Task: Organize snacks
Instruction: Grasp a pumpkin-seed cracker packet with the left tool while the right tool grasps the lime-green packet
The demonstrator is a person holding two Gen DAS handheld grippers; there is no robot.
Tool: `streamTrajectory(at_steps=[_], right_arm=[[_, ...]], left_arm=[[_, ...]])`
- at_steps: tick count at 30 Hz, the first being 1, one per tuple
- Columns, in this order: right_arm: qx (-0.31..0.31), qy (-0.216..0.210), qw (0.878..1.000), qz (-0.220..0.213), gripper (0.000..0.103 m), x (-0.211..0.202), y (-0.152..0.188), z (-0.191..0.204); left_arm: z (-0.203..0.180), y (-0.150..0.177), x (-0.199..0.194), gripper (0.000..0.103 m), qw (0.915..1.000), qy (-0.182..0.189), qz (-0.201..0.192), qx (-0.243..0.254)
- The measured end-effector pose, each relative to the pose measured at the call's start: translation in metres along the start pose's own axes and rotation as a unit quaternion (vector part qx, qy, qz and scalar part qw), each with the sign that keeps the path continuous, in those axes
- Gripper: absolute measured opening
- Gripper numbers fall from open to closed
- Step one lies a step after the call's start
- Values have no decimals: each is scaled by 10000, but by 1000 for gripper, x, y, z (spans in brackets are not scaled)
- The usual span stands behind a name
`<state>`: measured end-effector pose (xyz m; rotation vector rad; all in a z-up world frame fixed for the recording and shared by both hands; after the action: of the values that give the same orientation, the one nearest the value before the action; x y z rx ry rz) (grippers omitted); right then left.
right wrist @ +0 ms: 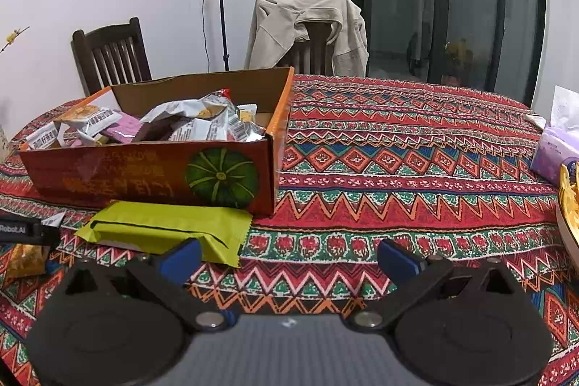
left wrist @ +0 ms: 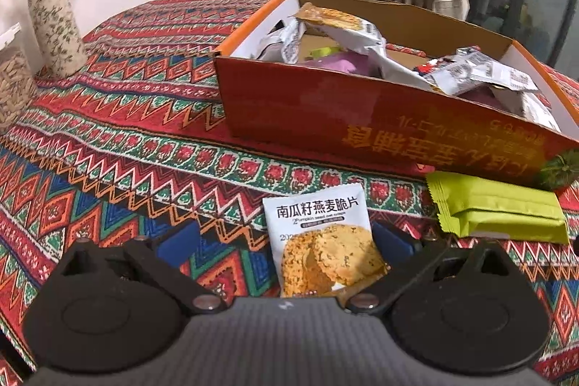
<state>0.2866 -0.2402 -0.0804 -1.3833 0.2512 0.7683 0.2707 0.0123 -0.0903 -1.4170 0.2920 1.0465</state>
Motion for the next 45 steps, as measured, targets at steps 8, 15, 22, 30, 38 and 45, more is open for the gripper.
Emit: streamTrajectory(at_steps=[8, 15, 22, 30, 38, 45], right_arm=[[-87, -13, 9999, 104, 103, 7, 3, 3], [-385, -196, 9990, -117, 103, 1, -3, 19], [-299, -525, 9982, -44, 99, 5, -17, 38], [261, -486, 9984, 89, 45, 26, -34, 40], [696, -616, 9955, 164, 42, 44, -35, 31], [867, -903, 9915, 361, 32, 44, -29, 30]], left_arm=[[10, 2, -14, 45, 9982, 437, -352, 206], [25, -5, -26, 43, 9940, 580, -830, 412], [41, -13, -24, 44, 9901, 680, -1163, 393], [49, -12, -17, 44, 9901, 851, -1100, 182], [50, -10, -21, 44, 9886, 996, -1122, 147], [53, -9, -19, 44, 9892, 1064, -1006, 59]])
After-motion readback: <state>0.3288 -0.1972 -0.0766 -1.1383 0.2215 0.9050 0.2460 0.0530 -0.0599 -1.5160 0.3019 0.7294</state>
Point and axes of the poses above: each gripper's, at about its wrist camera, not at the fingertips, and x roughly the way its jaws point, z to its left, y to its underside, the point moved 8 cm from there along x, roughly the way its jaws point, and after that the axes turned 14 degrees about -y, right-handed, at the moved point
